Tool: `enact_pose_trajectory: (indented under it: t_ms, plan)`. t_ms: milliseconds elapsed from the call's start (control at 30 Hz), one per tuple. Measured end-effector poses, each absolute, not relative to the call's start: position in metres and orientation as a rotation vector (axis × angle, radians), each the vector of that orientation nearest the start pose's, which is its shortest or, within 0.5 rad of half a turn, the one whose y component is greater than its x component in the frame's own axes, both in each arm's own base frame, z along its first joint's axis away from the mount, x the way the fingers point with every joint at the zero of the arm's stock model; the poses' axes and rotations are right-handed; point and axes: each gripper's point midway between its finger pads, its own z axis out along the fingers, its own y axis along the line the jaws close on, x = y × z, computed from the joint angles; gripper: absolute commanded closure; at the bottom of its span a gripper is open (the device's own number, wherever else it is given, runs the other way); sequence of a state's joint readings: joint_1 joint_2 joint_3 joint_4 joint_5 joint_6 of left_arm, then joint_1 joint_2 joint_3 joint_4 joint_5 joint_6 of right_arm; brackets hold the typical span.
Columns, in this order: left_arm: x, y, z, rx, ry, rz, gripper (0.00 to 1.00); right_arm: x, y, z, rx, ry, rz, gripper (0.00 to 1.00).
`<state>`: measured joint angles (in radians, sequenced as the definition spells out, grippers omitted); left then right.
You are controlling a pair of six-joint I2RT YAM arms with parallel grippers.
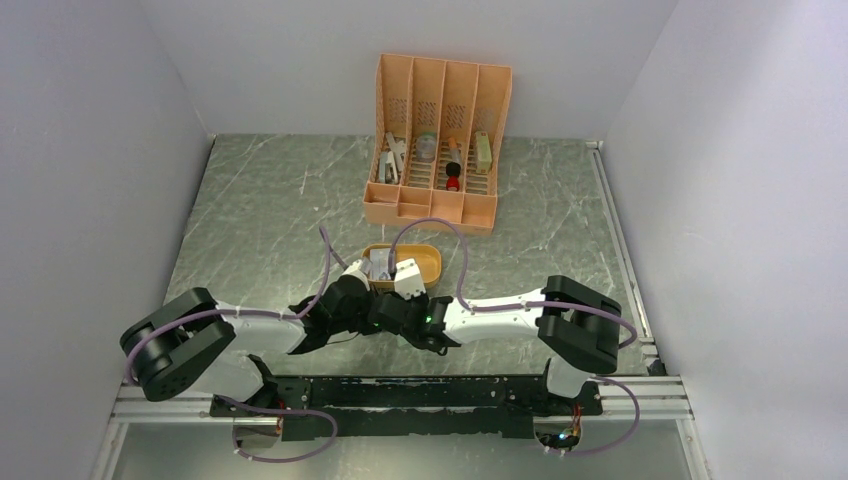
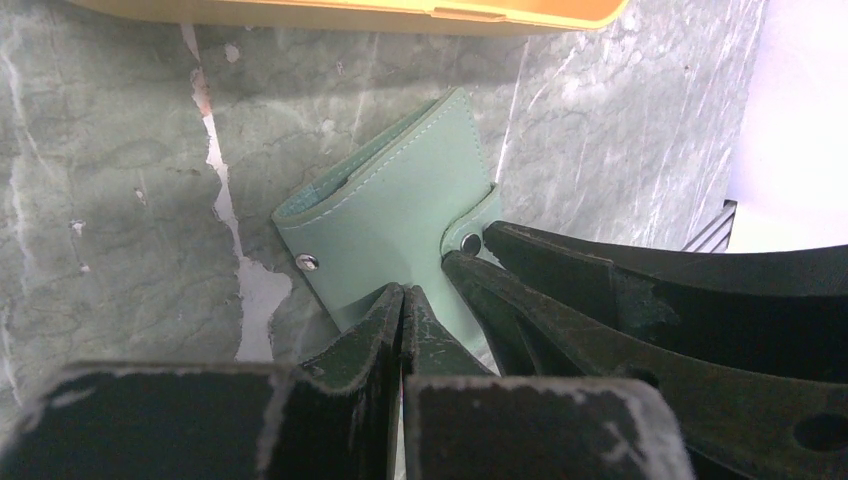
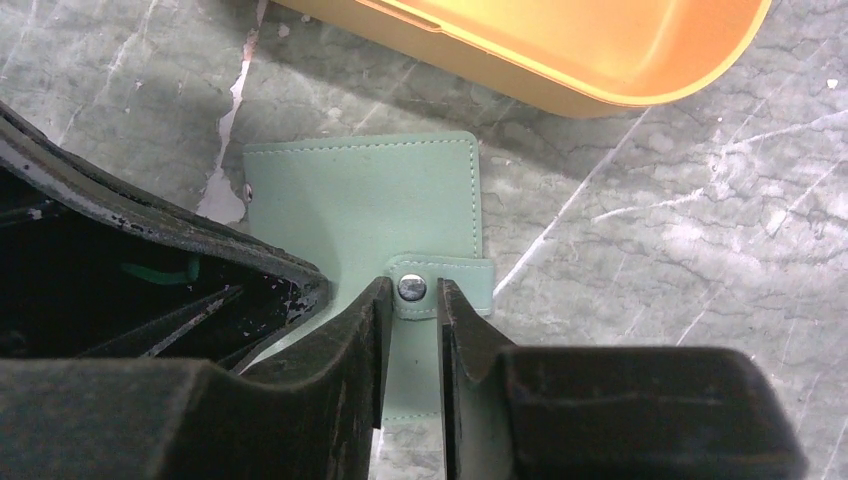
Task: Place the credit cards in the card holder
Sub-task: Open the card holder at the center of the board.
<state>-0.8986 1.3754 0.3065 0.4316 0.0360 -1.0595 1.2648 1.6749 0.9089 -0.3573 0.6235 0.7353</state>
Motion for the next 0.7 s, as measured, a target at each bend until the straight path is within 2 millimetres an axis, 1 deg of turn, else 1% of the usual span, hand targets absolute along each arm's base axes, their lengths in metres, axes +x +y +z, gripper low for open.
enact_pose_trajectory:
  t_ms: [167, 233, 467, 700]
  plan:
    - [0.1702, -0.2828, 0.0228, -0.173, 2.438, -1.054, 0.95, 0.1785, 0.2985, 0.0265, -0.453, 2.346, 0.039, 0.92]
    - [0.1702, -0.2828, 0.0228, -0.173, 2.436, -1.055, 0.95, 0.1786, 0.2984, 0.0267, -0.453, 2.345, 0.038, 1.00]
    - [0.1701, -0.2840, 0.0225, -0.168, 2.435, -1.062, 0.95, 0.1772, 0.2968, 0.0292, -0.437, 2.348, 0.053, 1.00]
    - [0.1684, -0.2872, 0.0225, -0.151, 2.437, -1.084, 0.95, 0.1710, 0.2889, 0.0304, -0.400, 2.367, 0.088, 1.00]
